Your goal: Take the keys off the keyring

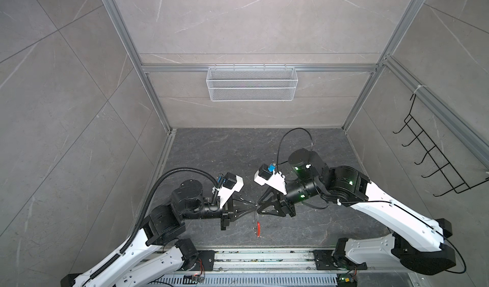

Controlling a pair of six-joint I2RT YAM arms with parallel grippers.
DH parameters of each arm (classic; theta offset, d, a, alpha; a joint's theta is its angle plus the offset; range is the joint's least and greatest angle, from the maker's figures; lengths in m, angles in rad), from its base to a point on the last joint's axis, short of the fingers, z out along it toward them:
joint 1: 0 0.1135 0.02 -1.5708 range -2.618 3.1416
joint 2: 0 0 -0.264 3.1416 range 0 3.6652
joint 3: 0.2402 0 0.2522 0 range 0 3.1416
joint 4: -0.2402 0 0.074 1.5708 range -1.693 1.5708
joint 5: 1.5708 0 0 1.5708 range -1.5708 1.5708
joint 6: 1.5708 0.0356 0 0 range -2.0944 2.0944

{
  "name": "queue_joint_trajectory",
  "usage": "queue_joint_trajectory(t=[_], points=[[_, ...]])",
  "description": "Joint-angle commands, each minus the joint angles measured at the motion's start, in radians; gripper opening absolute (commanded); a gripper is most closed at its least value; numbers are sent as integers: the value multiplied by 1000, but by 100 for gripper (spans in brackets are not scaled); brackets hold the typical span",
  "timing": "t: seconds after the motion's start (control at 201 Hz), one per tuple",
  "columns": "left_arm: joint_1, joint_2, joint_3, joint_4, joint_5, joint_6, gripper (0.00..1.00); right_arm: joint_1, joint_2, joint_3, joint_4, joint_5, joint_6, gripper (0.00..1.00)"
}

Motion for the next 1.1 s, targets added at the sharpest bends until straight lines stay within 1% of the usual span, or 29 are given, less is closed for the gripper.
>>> queue_joint_trajectory(t=[0.0,0.179,0.274,0.503,0.662,0.722,0.812,0.956,1.096], points=[[-3,-39,-19,146,-9,-16,0,2,-81,-68,136,36,20,44],[-3,-93,-78,255,-18,-46,0,3,-185,-221,336,47,58,47],[-3,-106,-94,291,-11,-60,0,5,-215,-278,424,41,77,48],[-3,-99,-103,334,10,-88,0,12,-210,-353,549,27,108,49],[-3,-98,-111,353,14,-97,0,32,-191,-369,590,41,115,49],[-3,-95,-111,359,16,-101,0,37,-185,-369,595,44,115,47],[-3,-95,-113,360,12,-102,0,42,-178,-368,595,47,113,41],[-3,-108,-120,363,-5,-103,0,46,-180,-370,593,52,113,25],[-3,-118,-125,370,-21,-103,0,52,-178,-371,588,60,112,16]])
